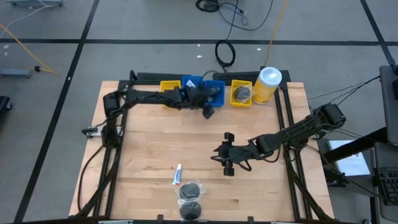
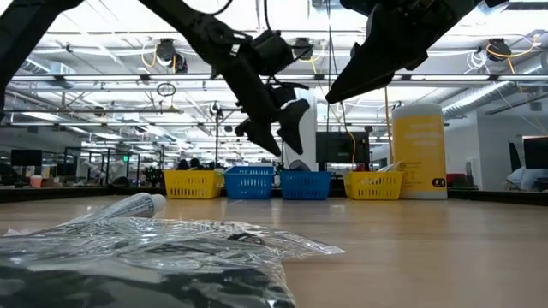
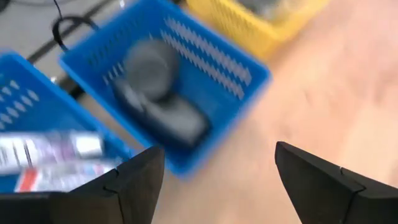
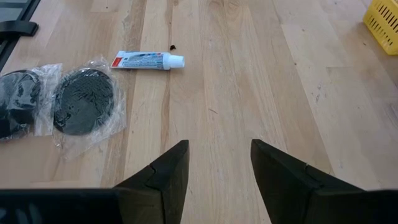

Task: Pick & Place Travel size toiletries
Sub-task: Put the white toothpaste into the left blue bin

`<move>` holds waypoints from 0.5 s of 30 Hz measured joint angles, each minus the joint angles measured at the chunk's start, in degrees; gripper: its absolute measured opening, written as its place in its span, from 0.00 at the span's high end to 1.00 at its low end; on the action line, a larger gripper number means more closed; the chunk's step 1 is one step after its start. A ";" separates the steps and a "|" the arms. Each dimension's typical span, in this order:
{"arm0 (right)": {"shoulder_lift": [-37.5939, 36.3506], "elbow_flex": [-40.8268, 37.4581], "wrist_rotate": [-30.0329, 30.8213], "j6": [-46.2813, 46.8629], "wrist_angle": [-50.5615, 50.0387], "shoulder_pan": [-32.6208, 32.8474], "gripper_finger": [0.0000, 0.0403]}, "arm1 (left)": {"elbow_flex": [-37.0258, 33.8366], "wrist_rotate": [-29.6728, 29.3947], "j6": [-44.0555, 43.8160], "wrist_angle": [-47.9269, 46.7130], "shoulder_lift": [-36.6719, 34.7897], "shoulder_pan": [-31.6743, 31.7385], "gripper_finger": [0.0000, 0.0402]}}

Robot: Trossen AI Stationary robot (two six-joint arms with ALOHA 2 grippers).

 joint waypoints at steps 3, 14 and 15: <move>0.00 0.00 -0.01 0.00 0.00 0.01 0.59 | 0.00 -0.06 0.07 -6.04 -0.81 -2.89 0.26; 0.00 0.00 -0.15 -0.02 -0.42 0.01 0.59 | -0.01 -7.59 -3.07 -21.30 -1.62 -18.69 0.26; 0.00 0.00 -0.13 -0.02 -0.44 0.01 0.59 | -0.02 -7.75 -3.58 -21.79 -1.62 -20.06 0.26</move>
